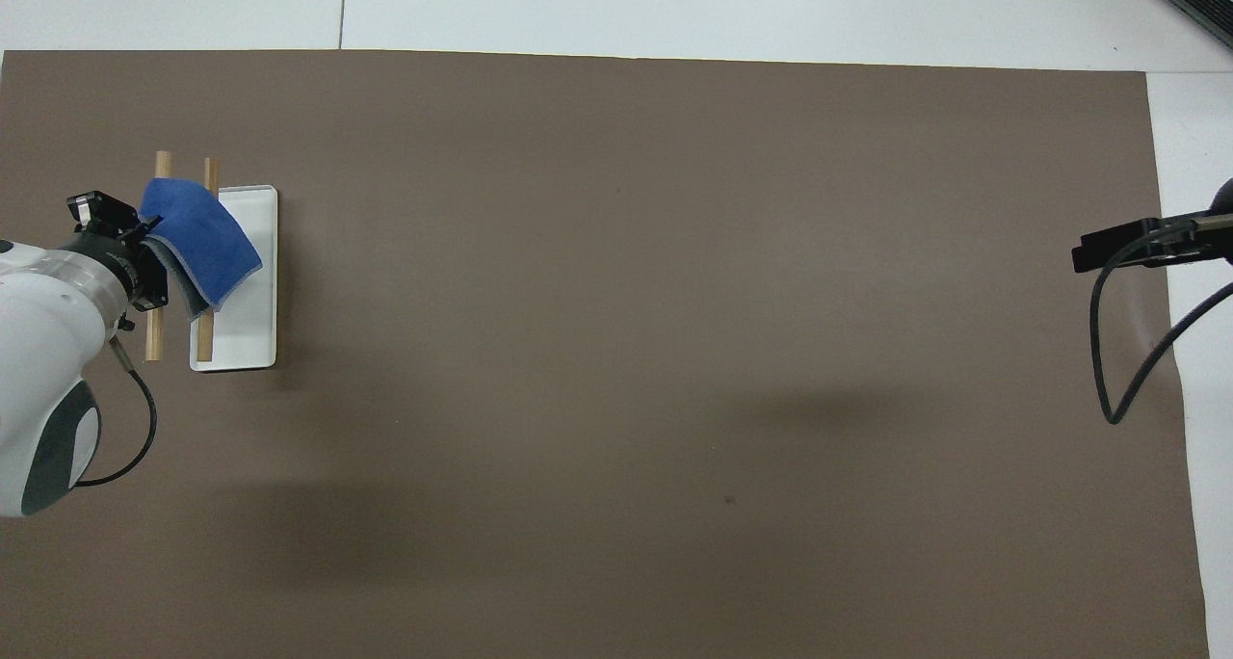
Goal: Right arm passes towel to left arm to hang
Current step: 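Lower the towel with the left gripper over the string between sticks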
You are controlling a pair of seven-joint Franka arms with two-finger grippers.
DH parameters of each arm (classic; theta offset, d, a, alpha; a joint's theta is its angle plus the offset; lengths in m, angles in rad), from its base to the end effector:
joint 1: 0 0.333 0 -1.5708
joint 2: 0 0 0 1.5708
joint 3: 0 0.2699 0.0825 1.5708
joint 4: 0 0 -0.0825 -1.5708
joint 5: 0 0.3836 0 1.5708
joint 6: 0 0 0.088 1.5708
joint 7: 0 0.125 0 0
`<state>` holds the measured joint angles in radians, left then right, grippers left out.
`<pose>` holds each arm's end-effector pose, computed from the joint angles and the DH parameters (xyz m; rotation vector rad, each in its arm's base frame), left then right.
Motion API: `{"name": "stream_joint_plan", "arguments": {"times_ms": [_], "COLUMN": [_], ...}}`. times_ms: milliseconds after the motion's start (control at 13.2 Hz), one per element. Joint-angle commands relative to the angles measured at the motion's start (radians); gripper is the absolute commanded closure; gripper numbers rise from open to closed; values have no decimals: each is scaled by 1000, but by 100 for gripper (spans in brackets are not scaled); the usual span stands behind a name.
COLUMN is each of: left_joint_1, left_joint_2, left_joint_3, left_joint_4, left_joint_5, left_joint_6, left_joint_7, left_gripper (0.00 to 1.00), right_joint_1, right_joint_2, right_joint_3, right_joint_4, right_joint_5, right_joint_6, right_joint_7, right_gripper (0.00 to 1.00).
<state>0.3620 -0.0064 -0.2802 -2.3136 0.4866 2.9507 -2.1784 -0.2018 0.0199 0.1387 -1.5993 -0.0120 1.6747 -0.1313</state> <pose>0.5614 0.0166 0.3541 1.6238 2.0700 0.7134 0.5685 -0.0379 0.5452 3.1240 0.1078 0.0853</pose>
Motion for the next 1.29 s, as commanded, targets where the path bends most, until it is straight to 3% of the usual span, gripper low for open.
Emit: {"name": "stream_joint_plan", "arguments": {"times_ms": [0,228,303,379,531,607,683,758,986,1138,1213], "left_joint_1": [14,14,15,15,20,20,18,17,11,2,0], "left_joint_2": [13,13,13,13,13,13,13,13,23,19,14], "left_joint_3": [-7,-7,-7,-5,-5,-5,-5,-5,-7,-10,-11], "left_joint_4": [5,3,3,5,6,7,11,20,74,91,94], "left_joint_5": [33,33,33,33,33,33,33,33,33,32,30], "left_joint_6": [19,11,8,7,2,-16,-28,-42,-134,-182,-202], "left_joint_7": [-54,-66,-67,-64,-58,-57,-57,-58,-57,-57,-57], "left_gripper": [100,99,93,78,68,52,48,48,32,15,9], "right_joint_1": [-5,-5,-5,-5,-5,-5,-5,-5,-5,-5,-5], "right_joint_2": [-31,-41,-41,-41,-41,-41,-41,-41,-43,-41,-41], "right_joint_3": [4,9,10,9,9,9,9,9,9,10,10], "right_joint_4": [-44,-67,-67,-67,-67,-68,-68,-67,-67,-67,-67], "right_joint_5": [18,18,18,18,18,18,18,18,18,18,18], "right_joint_6": [34,48,46,48,46,46,46,46,43,45,45], "right_joint_7": [-2,-2,-2,-2,-1,-1,-1,-1,31,32,32], "right_gripper": [0,0,0,10,35,46,54,57,53,37,23]}}
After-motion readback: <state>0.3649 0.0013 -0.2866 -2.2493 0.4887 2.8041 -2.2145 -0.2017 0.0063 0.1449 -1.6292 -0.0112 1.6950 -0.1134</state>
